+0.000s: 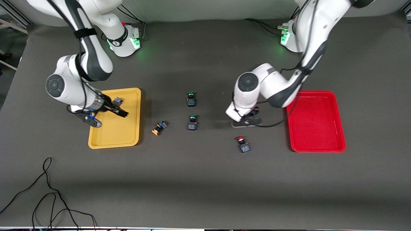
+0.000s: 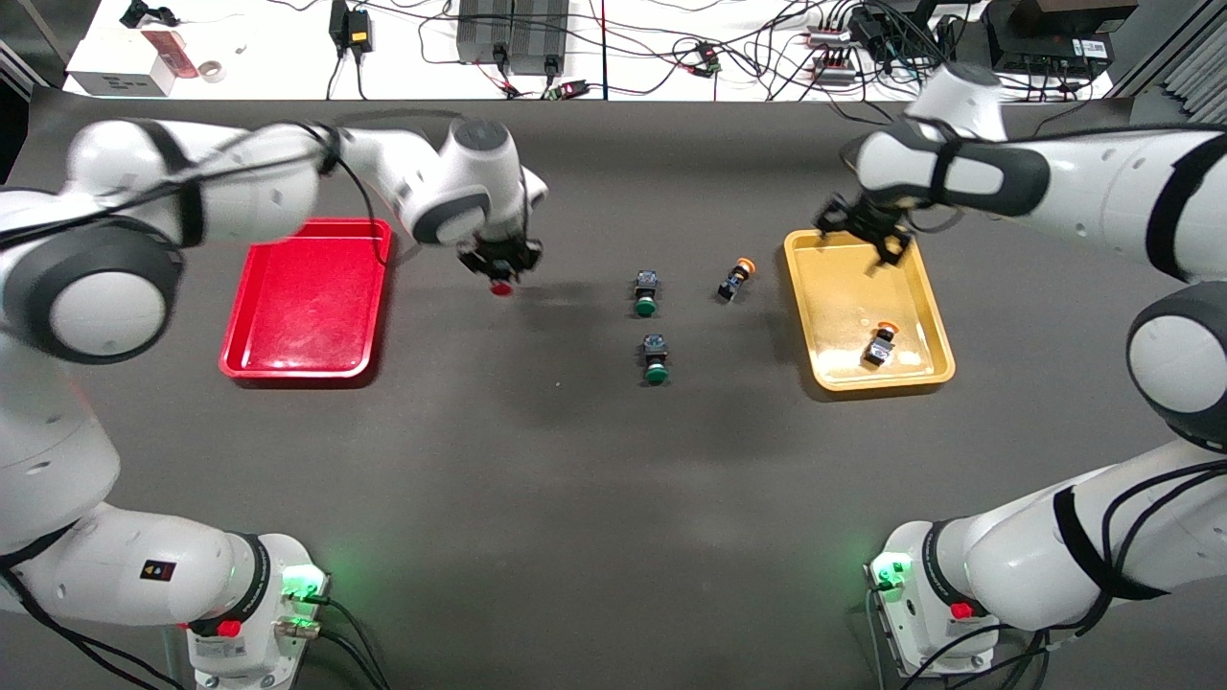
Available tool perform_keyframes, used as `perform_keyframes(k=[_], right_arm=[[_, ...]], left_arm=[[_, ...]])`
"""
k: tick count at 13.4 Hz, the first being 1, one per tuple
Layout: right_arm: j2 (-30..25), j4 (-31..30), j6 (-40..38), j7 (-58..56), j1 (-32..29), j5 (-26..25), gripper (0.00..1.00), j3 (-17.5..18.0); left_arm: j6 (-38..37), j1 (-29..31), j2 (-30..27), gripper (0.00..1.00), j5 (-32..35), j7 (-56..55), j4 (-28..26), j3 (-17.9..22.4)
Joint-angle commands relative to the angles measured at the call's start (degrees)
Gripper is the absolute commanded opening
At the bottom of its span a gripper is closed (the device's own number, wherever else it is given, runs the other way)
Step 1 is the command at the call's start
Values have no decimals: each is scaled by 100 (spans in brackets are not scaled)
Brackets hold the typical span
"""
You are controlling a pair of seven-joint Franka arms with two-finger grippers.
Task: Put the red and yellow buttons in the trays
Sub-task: 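Place the red button in the red tray while the right gripper grasps yellow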
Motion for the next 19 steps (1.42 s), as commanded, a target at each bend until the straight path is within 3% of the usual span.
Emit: perform_keyframes(k=[1,3,5,6,7,8,9,13,14,16,19], right_arm=[[1366,877,484,421,23,580,100,576],[1877,887,1258,754,32,651,100,962],[2151,870,1621,791,41,651,99,990],[2178,887,1648,799,32,651,83,990],[2222,887,1700,799,32,651,50,990],[2223,887,1709,817,32,660,11,999],[2223,887,1710,817,23,704,0,999],[2005,896,1570,765,14,854,0,947],[1698,931,1021,729,6,854,0,859],[1083,958,-44,467,14,627,0,325],[930,441,-155,-997,6,449,0,-668]], left_arm=[[-1479,741,-742,8,-743,1119,502,-376],[-2527,1189,-1190,10,-1114,1990,987,-351],[-2960,1769,-1752,12,-1333,2850,919,-333],[-3032,2076,-1998,12,-1518,3273,727,-307],[-2937,2401,-2236,12,-1554,3616,394,-298],[-2753,2648,-2377,12,-1555,3863,69,-289],[-2490,2824,-2509,13,-1555,4014,-343,-281],[-400,3177,-2687,13,-1555,4068,-2303,-219],[31,3186,-2626,13,-1555,4068,-2638,-210],[639,3213,-2529,13,-1537,4077,-3035,-201],[1543,3256,-2301,21,-1450,4086,-3501,-62]])
